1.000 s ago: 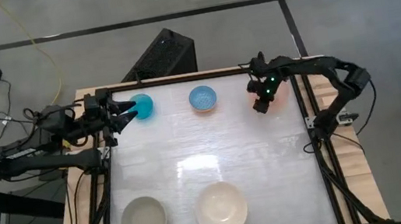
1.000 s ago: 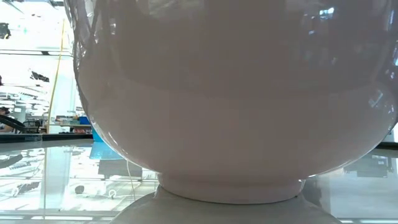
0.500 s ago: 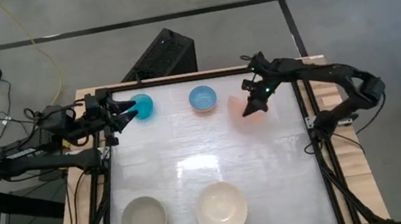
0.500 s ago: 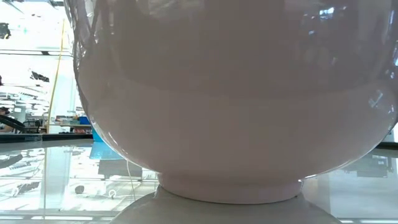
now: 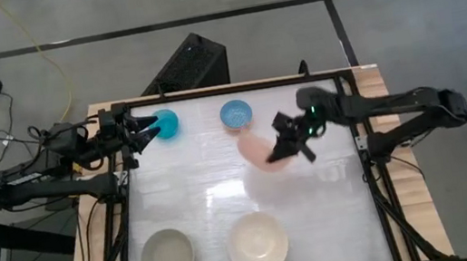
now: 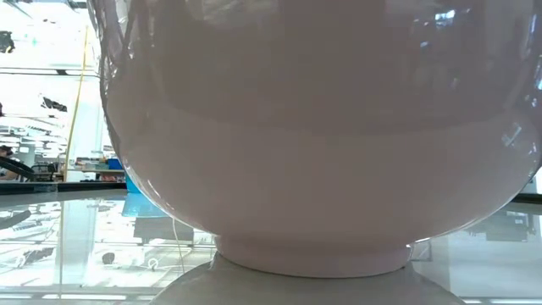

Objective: Nest bowls inside each other
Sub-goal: Stack the light orange bowl on top of the white bowl

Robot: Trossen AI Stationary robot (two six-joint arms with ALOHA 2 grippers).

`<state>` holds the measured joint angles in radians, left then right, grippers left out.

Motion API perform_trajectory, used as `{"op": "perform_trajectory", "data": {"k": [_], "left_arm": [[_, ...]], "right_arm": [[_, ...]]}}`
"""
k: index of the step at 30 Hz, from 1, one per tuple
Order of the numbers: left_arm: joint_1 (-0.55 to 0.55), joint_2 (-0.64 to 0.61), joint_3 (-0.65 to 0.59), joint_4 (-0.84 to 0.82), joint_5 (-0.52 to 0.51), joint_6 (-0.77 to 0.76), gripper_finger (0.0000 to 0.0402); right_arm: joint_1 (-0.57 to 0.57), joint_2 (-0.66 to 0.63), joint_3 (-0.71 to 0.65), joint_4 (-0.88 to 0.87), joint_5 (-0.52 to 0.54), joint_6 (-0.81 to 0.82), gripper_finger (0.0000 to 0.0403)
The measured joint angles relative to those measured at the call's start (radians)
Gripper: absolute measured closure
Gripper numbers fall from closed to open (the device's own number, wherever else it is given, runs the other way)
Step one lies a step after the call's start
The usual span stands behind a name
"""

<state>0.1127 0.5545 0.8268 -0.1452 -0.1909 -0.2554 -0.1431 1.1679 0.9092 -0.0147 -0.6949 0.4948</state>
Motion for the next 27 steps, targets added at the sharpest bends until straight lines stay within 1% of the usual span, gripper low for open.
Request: {"op": "perform_trajectory", "data": {"k": [5,8,10,15,17,22,27], "left_arm": [[0.000,0.000,0.000,0.000,0.000,-0.005,0.0228],[0.000,0.001,0.000,0.000,0.000,-0.019,0.0228],[0.000,0.002,0.000,0.000,0.000,-0.028,0.0228],[0.000,0.002,0.000,0.001,-0.015,-0.047,0.0228],[0.000,0.010,0.000,0.002,-0.020,-0.052,0.0228],[0.000,0.024,0.000,-0.001,-0.019,-0.055,0.0228],[0.000,0.046,0.000,0.000,-0.010,-0.085,0.0228]], "right_arm": [[0.217,0.062,0.023,0.010,0.194,0.013,0.0402],[0.324,0.117,0.056,0.012,0.278,0.006,0.0403],[0.380,0.163,0.091,0.013,0.316,0.005,0.0403],[0.491,0.306,0.219,0.016,0.338,-0.023,0.0403],[0.527,0.374,0.285,-0.012,0.338,-0.050,0.0403],[0.598,0.550,0.447,-0.232,0.337,-0.144,0.0403],[0.637,0.705,0.552,-0.404,0.424,-0.204,0.0402]]}}
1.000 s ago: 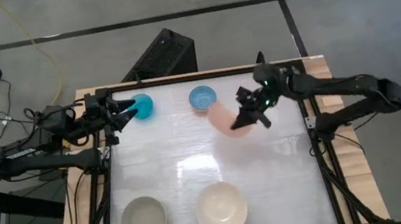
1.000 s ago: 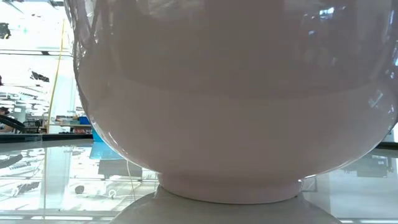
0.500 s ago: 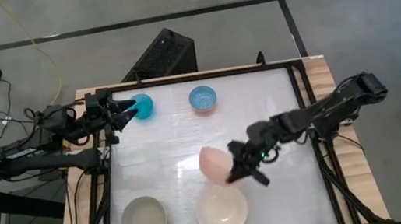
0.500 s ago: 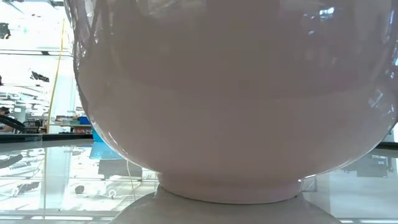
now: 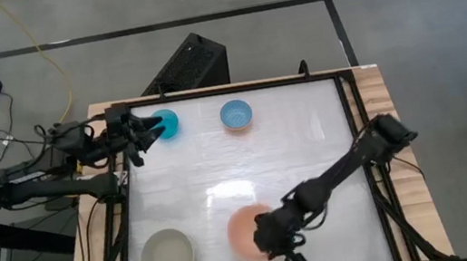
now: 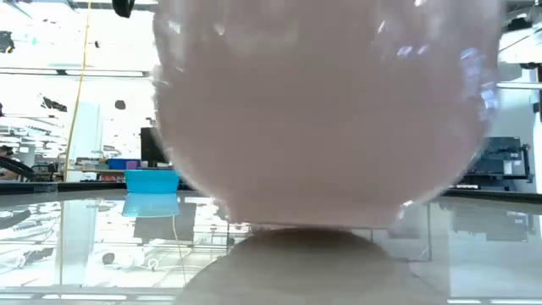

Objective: Nest bowls inside each other
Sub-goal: Stack the light orange bowl on top of the white bowl

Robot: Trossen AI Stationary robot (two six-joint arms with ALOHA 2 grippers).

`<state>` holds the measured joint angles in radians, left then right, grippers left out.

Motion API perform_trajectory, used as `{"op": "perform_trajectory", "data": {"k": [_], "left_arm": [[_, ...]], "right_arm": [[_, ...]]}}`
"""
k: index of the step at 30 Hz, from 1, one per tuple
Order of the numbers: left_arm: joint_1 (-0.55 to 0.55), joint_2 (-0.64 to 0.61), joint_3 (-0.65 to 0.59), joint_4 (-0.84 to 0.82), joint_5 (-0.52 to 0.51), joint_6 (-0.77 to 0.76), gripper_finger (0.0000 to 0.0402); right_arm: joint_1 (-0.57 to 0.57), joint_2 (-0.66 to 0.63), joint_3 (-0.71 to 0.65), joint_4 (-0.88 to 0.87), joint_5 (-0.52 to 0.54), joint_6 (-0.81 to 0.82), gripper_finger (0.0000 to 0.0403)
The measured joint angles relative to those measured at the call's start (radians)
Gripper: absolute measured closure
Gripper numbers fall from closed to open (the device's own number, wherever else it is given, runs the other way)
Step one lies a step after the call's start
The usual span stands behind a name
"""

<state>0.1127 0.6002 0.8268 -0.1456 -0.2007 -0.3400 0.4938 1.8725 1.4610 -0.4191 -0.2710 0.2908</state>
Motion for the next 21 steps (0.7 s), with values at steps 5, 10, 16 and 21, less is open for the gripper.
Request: {"op": "perform_trajectory", "data": {"k": [5,10,16,21], "left_arm": [[-0.001,0.021,0.000,-0.001,0.035,-0.029,0.0228],[-0.016,0.039,0.000,-0.010,0.054,-0.047,0.0228],[-0.034,0.056,0.000,-0.190,0.038,-0.090,0.0228],[-0.052,0.081,0.000,-0.277,0.038,-0.117,0.0228]], "right_arm": [[0.004,0.096,0.070,-0.065,0.090,-0.014,0.0402],[0.004,0.123,0.084,-0.041,0.105,-0.012,0.0402],[0.002,0.116,0.082,-0.058,0.223,0.001,0.0366],[-0.004,0.130,0.079,-0.171,0.271,0.015,0.0310]]}}
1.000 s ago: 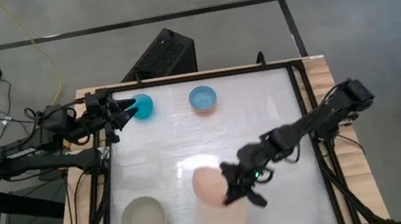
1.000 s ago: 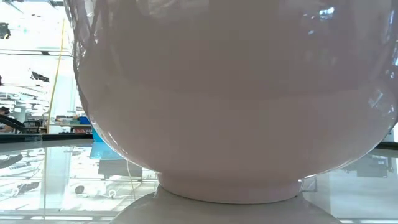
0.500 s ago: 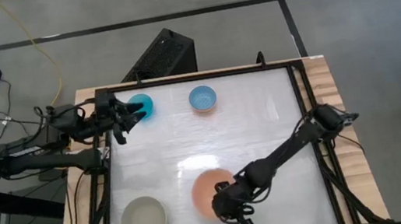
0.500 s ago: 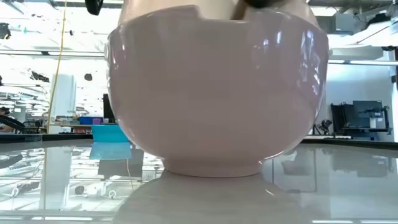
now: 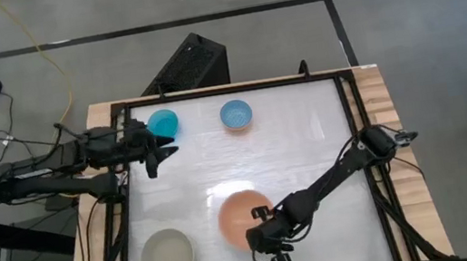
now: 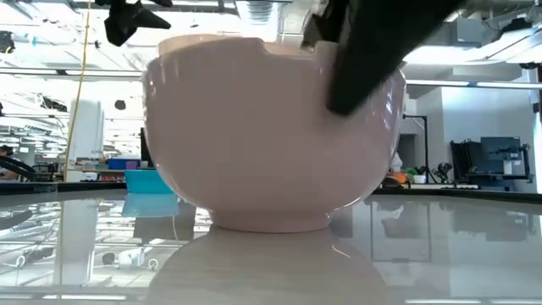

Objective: Nest bowls inside each other
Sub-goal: Stack the light orange bowl on top of the white bowl, then stack the gray bowl on top of the light orange bowl

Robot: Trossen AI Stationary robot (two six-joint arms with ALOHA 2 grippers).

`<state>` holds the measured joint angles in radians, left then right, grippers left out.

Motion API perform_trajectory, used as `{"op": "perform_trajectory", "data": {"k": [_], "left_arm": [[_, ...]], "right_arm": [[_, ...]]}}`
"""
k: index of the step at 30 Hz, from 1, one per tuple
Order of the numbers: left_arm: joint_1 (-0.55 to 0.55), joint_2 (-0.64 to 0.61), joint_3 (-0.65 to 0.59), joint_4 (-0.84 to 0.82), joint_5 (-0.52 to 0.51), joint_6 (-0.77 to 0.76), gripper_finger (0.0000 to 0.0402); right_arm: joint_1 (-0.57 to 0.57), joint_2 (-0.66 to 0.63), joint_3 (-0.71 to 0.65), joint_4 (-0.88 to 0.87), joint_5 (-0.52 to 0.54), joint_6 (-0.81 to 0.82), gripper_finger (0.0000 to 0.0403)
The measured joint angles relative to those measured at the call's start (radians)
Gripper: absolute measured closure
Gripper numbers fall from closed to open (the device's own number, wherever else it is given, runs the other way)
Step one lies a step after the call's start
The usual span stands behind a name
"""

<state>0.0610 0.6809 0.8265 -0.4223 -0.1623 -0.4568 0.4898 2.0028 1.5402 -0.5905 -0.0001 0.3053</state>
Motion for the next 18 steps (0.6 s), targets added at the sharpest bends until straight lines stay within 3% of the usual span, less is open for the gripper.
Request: {"op": "perform_trajectory", "data": {"k": [5,10,18], "left_arm": [[-0.016,0.018,0.000,-0.063,0.017,-0.033,0.0228],[-0.035,0.033,0.000,-0.161,0.108,-0.072,0.0228],[-0.084,0.059,0.000,-0.295,0.322,-0.087,0.0228]], "right_arm": [[-0.009,-0.009,-0.004,-0.028,0.006,0.004,0.0258],[-0.024,-0.081,-0.004,0.034,0.007,0.056,0.0217],[-0.045,-0.228,-0.002,0.109,0.049,0.114,0.0203]]}}
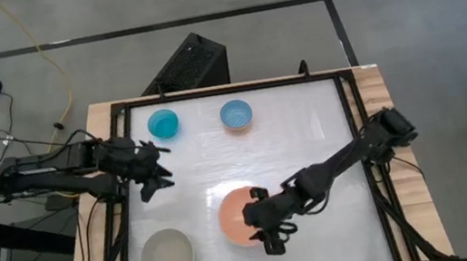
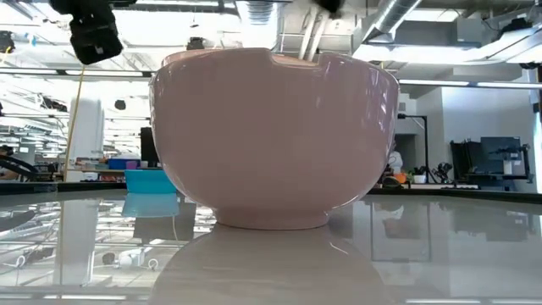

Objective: Nest bowls inside each other
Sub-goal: Stack the gray bowl on top of the light orange bowl

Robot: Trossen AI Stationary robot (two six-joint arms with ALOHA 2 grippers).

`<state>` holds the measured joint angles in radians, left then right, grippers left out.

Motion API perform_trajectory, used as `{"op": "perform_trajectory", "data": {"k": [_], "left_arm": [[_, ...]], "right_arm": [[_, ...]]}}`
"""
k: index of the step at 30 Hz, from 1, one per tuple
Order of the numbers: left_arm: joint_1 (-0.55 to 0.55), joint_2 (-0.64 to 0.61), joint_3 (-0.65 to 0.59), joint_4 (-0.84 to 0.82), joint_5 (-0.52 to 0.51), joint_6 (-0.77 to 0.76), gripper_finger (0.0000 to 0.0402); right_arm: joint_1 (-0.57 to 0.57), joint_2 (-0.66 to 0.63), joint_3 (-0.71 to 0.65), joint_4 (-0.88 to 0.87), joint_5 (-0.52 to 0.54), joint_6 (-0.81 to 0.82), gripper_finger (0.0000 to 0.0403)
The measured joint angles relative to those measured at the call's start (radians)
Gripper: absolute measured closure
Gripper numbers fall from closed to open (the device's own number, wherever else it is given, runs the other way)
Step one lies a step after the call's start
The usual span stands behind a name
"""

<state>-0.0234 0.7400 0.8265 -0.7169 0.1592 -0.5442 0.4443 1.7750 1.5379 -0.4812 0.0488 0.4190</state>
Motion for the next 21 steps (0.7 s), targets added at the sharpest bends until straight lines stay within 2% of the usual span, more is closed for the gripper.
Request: {"op": "perform_trajectory", "data": {"k": [2,6,13,17,21], "left_arm": [[-0.016,0.011,0.000,-0.029,0.039,-0.010,0.0228],[-0.071,0.049,0.000,-0.082,0.090,-0.014,0.0228],[-0.185,0.170,-0.001,-0.094,0.057,0.032,0.0228],[-0.231,0.256,-0.033,-0.052,0.058,0.055,0.0228],[-0.271,0.328,-0.083,0.071,0.117,0.037,0.0228]], "right_arm": [[-0.005,-0.036,0.000,0.005,0.028,0.003,0.0206],[-0.018,-0.108,0.000,0.011,0.151,0.011,0.0214],[-0.042,-0.246,0.000,0.064,0.317,-0.004,0.0219],[-0.041,-0.311,0.001,0.070,0.402,-0.045,0.0219],[-0.042,-0.362,0.002,0.053,0.455,-0.062,0.0219]]}}
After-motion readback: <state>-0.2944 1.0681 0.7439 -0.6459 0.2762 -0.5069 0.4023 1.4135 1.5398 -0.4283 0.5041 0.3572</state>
